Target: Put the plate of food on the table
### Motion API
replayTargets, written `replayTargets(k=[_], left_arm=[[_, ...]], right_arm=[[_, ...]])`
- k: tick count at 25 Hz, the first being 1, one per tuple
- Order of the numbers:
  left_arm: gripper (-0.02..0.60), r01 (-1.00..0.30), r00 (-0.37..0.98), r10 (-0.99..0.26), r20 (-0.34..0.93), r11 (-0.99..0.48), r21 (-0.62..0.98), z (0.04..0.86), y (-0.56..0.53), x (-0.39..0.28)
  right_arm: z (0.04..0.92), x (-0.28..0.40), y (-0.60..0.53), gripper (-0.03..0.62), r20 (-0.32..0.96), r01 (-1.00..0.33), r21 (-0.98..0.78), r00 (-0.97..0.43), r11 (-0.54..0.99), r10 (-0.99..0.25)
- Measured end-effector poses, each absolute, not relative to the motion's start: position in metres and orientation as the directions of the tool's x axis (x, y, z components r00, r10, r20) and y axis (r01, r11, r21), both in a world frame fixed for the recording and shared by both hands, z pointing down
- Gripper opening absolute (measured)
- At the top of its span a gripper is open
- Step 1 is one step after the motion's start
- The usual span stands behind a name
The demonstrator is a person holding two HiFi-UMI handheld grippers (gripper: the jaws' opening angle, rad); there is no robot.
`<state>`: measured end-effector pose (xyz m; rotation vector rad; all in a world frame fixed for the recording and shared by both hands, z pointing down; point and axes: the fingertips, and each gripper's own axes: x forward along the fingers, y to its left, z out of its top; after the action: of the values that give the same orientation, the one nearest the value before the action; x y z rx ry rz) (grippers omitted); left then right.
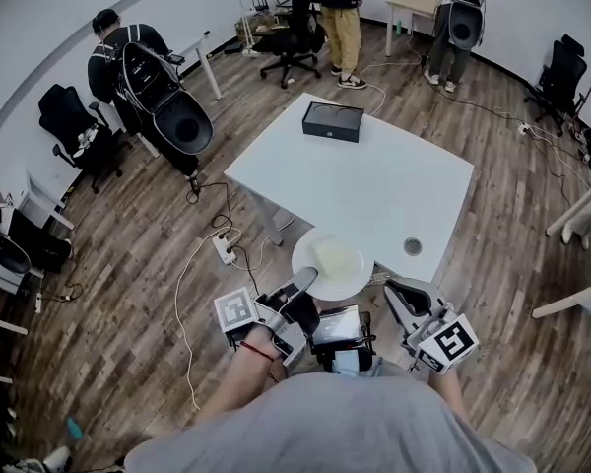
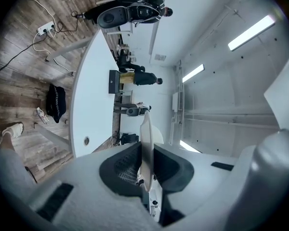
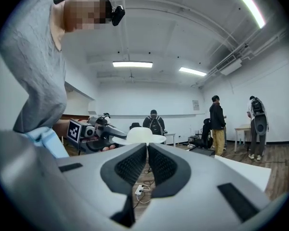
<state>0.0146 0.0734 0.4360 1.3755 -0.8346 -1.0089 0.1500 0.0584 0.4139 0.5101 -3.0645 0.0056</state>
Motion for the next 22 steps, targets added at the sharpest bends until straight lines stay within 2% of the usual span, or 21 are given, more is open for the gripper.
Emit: replayTargets(k=[14, 22], left_arm=[[0.038, 0.071, 0.377, -0.923, -0.079, -0.057, 0.996, 0.442, -0.064, -0.026], [0.038, 0.101, 0.455, -0.885, -0.1, -0.06, 0.993, 0.441, -0.128, -0.078]], right_arm=[[0.459, 0.111, -0.067, 0.034, 0.078, -0.298, -0.031, -0.952, 0.954, -0.295], [0.464, 0.059, -0.122, 0.034, 0.086, -0.382, -0.074, -0.923, 0.921, -0.376]])
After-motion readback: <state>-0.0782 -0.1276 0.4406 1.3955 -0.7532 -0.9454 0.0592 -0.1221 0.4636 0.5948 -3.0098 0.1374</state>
